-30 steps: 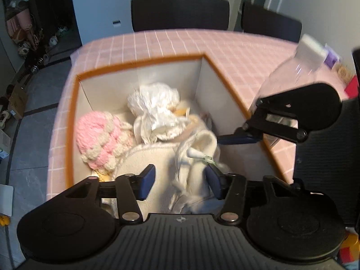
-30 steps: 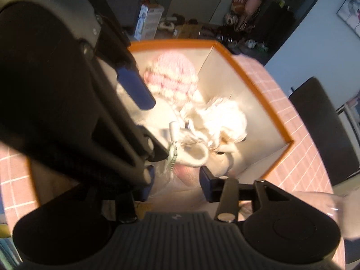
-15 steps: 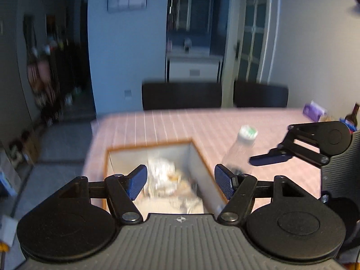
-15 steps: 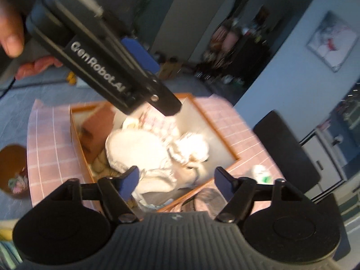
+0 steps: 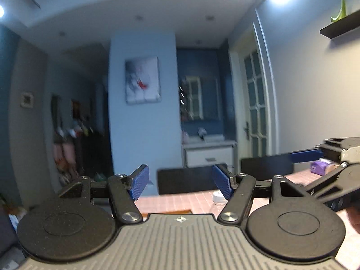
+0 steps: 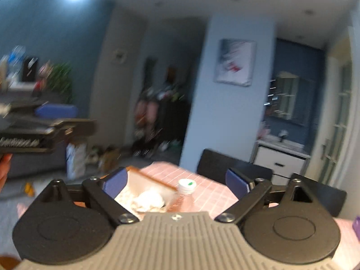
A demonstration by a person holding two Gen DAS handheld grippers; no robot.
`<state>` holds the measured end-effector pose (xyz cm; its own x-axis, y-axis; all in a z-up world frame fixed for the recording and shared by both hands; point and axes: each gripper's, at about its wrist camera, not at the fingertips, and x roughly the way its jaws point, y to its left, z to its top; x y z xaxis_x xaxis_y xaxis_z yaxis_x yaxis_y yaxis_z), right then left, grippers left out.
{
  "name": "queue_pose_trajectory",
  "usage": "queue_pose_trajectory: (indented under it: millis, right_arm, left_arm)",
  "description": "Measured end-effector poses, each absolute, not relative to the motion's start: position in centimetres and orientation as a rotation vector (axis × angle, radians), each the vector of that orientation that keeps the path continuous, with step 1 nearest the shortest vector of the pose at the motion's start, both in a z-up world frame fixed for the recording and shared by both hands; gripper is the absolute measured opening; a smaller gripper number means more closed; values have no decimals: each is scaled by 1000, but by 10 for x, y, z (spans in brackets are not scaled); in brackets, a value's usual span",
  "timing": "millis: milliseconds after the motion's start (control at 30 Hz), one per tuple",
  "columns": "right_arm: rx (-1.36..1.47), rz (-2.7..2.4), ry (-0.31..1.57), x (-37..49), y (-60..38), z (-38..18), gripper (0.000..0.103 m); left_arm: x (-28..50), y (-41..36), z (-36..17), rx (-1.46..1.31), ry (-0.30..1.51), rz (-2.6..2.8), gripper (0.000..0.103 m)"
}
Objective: Organize soft objects
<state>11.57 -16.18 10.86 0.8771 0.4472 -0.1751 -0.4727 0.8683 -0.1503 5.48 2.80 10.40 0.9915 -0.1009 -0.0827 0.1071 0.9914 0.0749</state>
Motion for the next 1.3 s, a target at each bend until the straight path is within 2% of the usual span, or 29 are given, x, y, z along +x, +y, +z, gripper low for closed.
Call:
queue_pose_trajectory:
  millis: [100,167,300,600,1000,1300]
  right_arm:
    - [-125,425,101,105,-168,86,95]
    - [-98,392,86,98,-170,73,98]
    - [-47,305,69,86,-173,46,100]
    - [28,150,162,84,-174,-15,100]
    - [38,156,319,90,-183,-69,100]
    - [37,173,409,99,-177,-80,100]
  left_arm:
    - [41,13,85,110,5,-22,86]
    - [39,3,70,134,-9,28,87]
    - [41,-15,40,166,4,75,93]
    - [49,-20,-3,98,51,190,102]
    - [43,-4,-30,40,167,159,103]
    - [45,-9,-48,47,278,158,103]
